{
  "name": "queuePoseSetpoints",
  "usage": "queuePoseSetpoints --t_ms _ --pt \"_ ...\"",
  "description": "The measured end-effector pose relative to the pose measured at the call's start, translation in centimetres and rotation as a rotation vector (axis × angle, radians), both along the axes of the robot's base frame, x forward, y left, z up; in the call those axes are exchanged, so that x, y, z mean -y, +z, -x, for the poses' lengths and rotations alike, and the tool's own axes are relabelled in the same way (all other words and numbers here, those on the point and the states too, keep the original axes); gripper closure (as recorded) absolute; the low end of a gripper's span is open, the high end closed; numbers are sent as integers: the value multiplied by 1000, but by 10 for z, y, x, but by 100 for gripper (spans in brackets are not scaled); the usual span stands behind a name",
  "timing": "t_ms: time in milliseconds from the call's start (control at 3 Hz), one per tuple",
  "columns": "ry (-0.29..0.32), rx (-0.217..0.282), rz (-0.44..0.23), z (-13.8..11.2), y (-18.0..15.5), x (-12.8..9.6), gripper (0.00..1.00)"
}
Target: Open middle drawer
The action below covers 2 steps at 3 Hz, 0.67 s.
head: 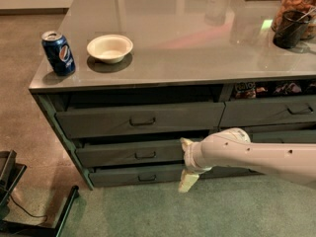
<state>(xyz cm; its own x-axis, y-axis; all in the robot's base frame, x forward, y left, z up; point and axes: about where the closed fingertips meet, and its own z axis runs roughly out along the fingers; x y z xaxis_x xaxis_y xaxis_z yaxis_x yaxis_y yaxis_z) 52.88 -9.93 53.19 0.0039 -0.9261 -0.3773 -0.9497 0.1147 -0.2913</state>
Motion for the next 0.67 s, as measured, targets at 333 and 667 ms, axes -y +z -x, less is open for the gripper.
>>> queuePoseSetpoints --t_ms 333,667 --pt "-8 -6 0 0 -11 5 0" --pt "-2 -10 -13 -8 -35 5 0"
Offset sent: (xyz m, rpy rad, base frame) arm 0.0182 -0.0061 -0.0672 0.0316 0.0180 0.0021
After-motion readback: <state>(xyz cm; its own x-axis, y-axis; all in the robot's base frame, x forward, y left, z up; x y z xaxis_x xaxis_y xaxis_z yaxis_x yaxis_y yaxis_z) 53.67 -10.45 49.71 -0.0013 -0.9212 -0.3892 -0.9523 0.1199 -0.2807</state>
